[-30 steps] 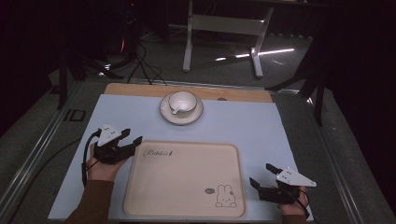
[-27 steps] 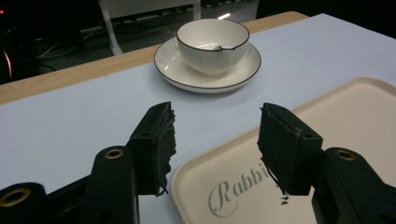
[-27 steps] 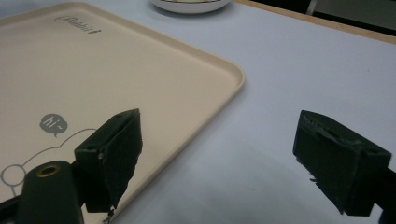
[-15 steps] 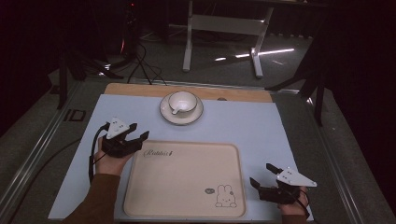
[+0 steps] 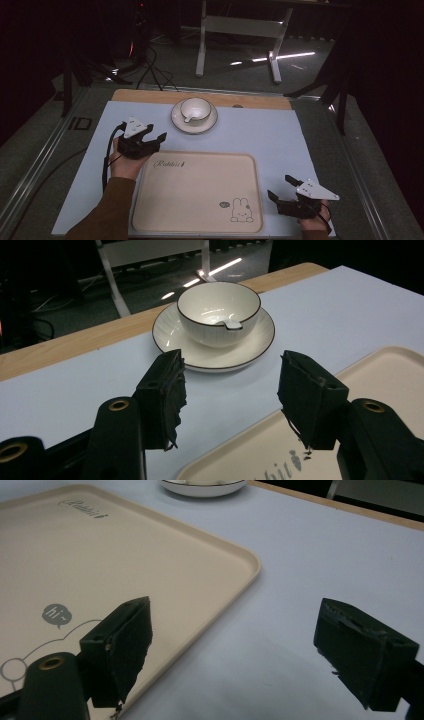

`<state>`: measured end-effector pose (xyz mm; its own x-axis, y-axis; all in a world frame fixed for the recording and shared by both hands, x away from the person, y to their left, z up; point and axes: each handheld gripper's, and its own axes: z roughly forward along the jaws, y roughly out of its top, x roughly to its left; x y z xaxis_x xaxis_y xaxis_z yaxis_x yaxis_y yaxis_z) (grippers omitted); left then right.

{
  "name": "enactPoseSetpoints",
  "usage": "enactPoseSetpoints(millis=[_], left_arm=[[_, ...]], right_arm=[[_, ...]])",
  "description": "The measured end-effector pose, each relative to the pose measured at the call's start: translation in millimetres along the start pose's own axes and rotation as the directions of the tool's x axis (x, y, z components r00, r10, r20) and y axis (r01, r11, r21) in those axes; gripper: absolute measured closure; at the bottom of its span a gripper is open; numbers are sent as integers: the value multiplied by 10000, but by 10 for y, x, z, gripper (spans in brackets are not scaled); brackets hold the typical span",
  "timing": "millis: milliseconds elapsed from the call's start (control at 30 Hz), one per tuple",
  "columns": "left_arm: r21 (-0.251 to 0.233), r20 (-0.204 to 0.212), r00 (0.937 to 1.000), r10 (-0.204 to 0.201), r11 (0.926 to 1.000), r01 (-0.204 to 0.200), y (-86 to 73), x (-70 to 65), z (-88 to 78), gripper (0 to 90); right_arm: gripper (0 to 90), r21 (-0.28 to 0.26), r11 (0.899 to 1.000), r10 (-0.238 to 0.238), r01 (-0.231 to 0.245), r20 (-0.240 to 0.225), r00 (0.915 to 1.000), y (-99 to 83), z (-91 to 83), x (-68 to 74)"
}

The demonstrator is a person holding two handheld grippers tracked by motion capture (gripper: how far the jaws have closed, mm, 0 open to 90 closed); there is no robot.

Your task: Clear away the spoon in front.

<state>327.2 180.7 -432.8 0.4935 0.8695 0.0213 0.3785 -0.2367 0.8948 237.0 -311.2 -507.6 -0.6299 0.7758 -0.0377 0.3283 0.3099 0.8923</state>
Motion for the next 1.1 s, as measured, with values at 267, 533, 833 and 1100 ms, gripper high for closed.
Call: enactPoseSetpoints(millis=[267, 533, 833, 1100], left_arm=[[196, -11, 9997, 228, 9995, -228, 125, -13, 160, 431], [235, 30, 9998, 175, 9996, -176, 216, -20, 304, 431], [319, 10, 10000, -82, 9995, 82, 272, 22, 463, 431], [346, -116, 9993, -357, 9987, 361, 284, 72, 585, 431]], right_arm=[[153, -22, 10000, 31, -31, 13, 10000, 1, -5, -4], [153, -72, 10000, 29, -29, 13, 10000, 2, -7, -5], [153, -79, 10000, 25, -25, 23, 10000, 2, -7, -8], [153, -77, 10000, 20, -20, 17, 10000, 3, -5, -9]])
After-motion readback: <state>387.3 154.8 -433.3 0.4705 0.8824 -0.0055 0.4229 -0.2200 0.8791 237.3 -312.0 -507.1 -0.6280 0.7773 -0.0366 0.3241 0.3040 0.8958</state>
